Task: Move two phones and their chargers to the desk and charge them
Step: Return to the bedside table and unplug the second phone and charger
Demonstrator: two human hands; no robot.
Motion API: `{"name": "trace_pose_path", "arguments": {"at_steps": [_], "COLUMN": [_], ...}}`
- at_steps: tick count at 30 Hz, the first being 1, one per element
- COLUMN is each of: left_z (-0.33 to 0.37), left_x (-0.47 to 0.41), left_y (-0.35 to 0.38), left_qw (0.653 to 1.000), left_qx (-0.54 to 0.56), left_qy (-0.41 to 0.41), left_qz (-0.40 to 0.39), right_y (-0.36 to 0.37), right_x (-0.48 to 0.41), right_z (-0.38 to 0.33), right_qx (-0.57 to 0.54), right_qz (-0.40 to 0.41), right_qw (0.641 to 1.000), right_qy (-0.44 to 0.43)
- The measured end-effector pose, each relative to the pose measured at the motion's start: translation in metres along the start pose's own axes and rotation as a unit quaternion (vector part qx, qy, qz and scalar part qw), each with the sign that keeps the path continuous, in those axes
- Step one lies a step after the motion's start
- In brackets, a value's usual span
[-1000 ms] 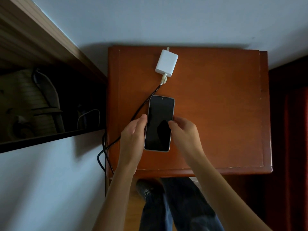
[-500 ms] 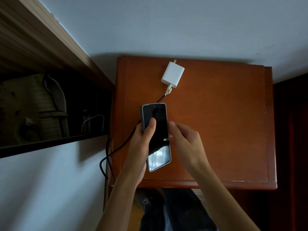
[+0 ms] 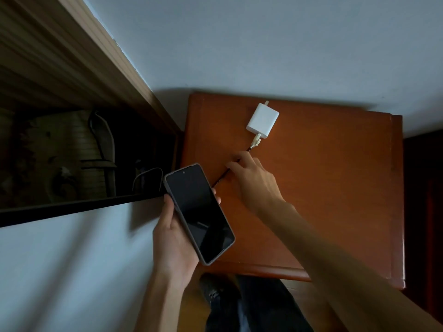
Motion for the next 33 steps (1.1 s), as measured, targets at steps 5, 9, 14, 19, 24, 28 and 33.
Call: {"name": "trace_pose_path", "arguments": {"at_steps": [5, 9, 14, 19, 24, 28, 33], "left_z": [0.009, 0.024, 0.048, 0.072, 0.106, 0.157, 0.192], "left_x": [0.028, 0.061, 0.109, 0.166, 0.219, 0.256, 0.296], "left_y": [0.001, 0.012, 0.035, 0.072, 0.097, 0.126, 0.175], "left_qw": [0.999, 0.998, 0.998, 0.999, 0.999, 0.996, 0.991], "left_qx": [0.046, 0.059, 0.054, 0.038, 0.026, 0.026, 0.021], "left_qy": [0.006, 0.009, 0.01, -0.008, 0.023, 0.089, 0.104], "left_qz": [0.022, 0.03, 0.031, 0.013, 0.022, -0.002, -0.084], "right_y": [-0.017, -0.064, -0.134, -0.205, -0.266, -0.305, -0.357], "right_x": [0.009, 0.025, 0.051, 0.103, 0.162, 0.191, 0.212], "right_z": [0.004, -0.016, -0.04, -0.08, -0.118, -0.13, -0.126], "right_qx": [0.028, 0.004, -0.081, -0.191, -0.293, -0.316, -0.357], "right_qz": [-0.012, 0.027, 0.065, 0.104, 0.135, 0.138, 0.17], "right_qw": [0.999, 1.0, 0.994, 0.972, 0.942, 0.934, 0.914], "right_qy": [0.03, -0.007, -0.037, -0.087, -0.095, -0.095, -0.093]}}
Point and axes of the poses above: each hand's wrist, its own x-axis away from the middle knuckle, its own y-axis out of the palm, z = x × y, the point moved 10 cm from there along -x, towards the middle knuckle, and after that the axes turned 2 degrees about -y, right-handed, at the moved point
